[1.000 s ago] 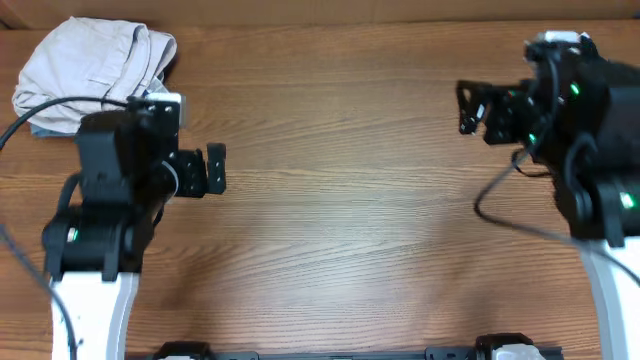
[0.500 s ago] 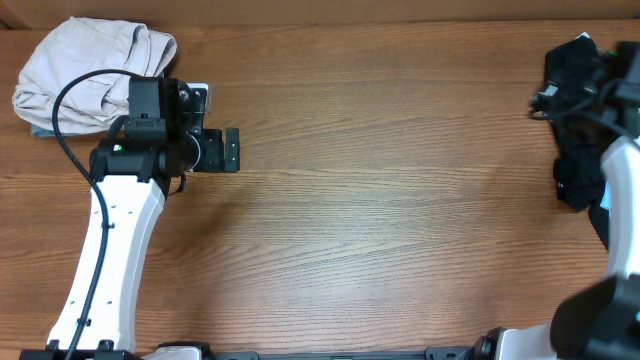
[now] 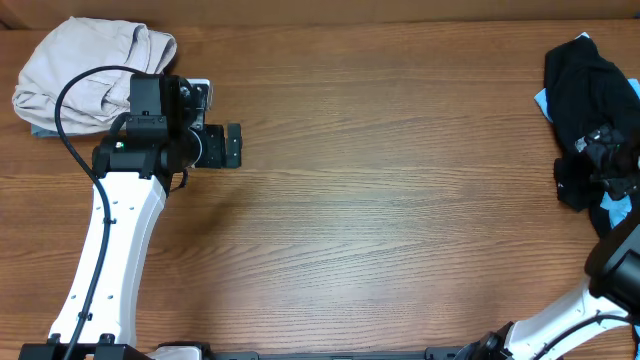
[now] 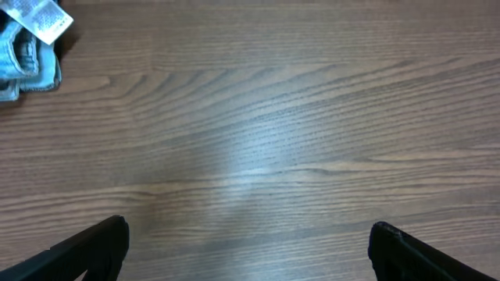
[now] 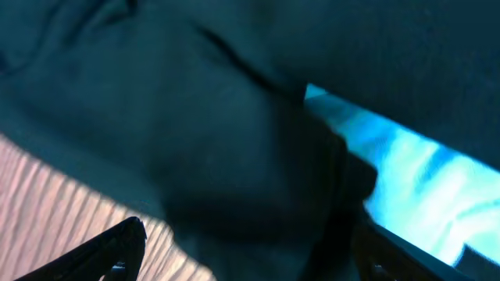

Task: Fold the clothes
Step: 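Reach the right gripper to the black t-shirt at right and grasp it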

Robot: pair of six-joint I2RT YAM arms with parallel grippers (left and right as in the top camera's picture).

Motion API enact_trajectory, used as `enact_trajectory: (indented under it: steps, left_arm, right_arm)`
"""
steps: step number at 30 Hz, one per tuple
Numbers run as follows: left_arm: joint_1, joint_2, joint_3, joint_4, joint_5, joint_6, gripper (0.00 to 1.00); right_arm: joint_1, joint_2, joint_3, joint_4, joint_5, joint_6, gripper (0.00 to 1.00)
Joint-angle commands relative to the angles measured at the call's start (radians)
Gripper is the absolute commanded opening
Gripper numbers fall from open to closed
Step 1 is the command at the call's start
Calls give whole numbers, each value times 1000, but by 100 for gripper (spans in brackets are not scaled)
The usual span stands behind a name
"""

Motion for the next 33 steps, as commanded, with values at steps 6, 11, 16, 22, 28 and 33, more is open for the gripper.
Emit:
enact_trajectory:
  steps: [6, 11, 16, 22, 28, 33]
  left_arm:
    - [4, 6, 19, 13, 18, -10, 100]
    - [4, 6, 19, 22, 18, -10, 100]
    - [5, 5, 19, 49, 17, -9, 95]
    - [5, 5, 58, 67, 6, -9, 86]
    - [6, 4, 171, 30, -50, -9, 87]
    - [6, 4, 248, 10, -151, -9, 91]
  right_arm:
    - [3, 10, 20, 93, 103, 9, 82]
    - [3, 10, 19, 106, 103, 9, 43]
    - [3, 10, 19, 108, 83, 10, 4]
    - [10, -47, 32, 87, -231, 2, 4]
    - [96, -196, 47, 23, -413, -26, 4]
    - [263, -326, 51, -66, -428, -53, 4]
